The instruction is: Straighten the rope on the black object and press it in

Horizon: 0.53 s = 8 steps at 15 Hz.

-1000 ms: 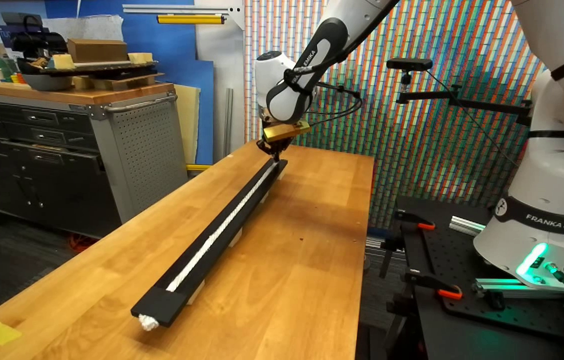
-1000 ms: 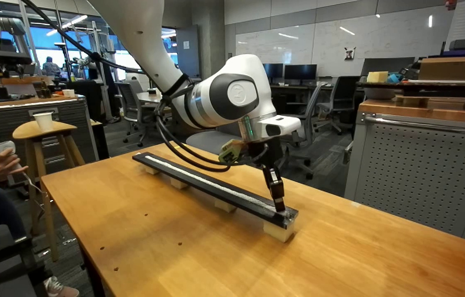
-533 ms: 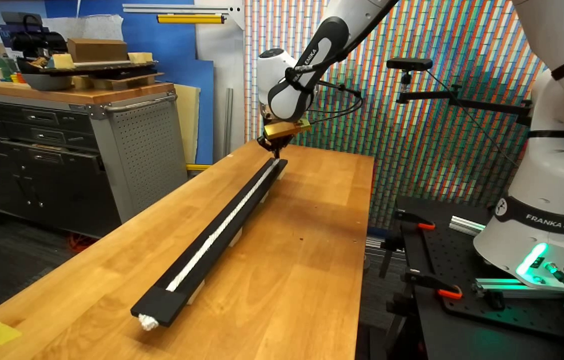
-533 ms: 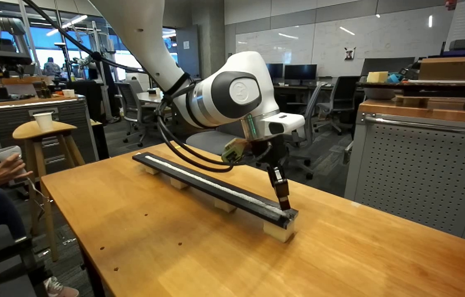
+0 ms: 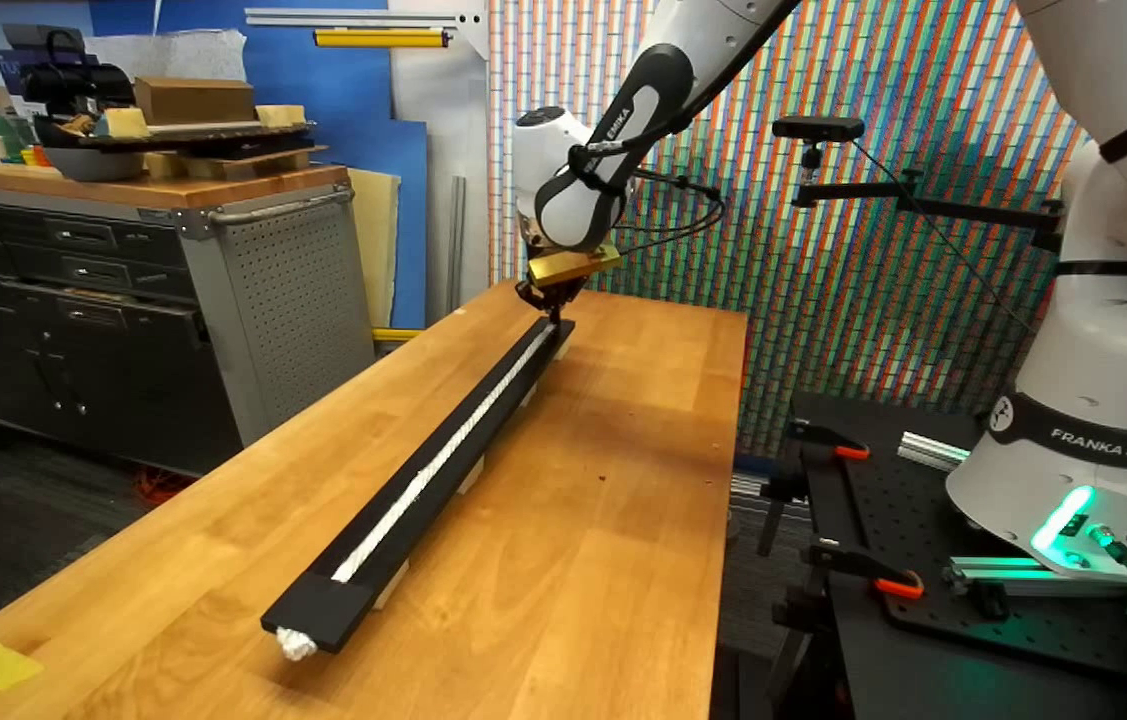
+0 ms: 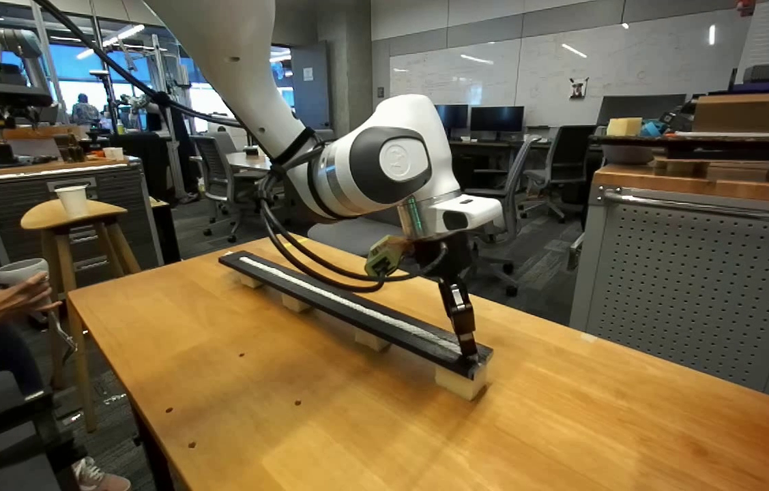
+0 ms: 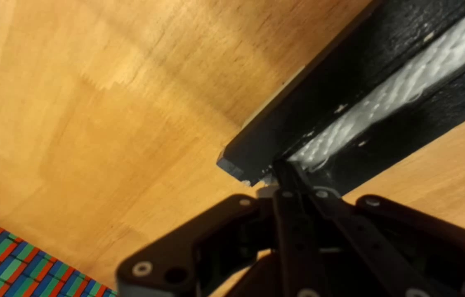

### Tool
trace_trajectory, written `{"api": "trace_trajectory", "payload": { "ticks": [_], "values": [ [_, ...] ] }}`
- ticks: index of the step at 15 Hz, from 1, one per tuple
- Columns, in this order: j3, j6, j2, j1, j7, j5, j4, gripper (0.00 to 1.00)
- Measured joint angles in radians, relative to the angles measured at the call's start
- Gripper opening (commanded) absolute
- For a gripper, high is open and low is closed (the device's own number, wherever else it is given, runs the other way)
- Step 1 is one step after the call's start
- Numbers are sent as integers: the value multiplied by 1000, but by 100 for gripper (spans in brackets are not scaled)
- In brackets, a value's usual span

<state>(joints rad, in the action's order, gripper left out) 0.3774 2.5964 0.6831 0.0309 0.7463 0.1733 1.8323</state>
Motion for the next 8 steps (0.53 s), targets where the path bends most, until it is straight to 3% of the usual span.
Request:
{"api": "trace_trajectory", "payload": {
  "ticks": [8],
  "values": [
    [-1,-16,2,1,0,0,-12,0]
  ]
}}
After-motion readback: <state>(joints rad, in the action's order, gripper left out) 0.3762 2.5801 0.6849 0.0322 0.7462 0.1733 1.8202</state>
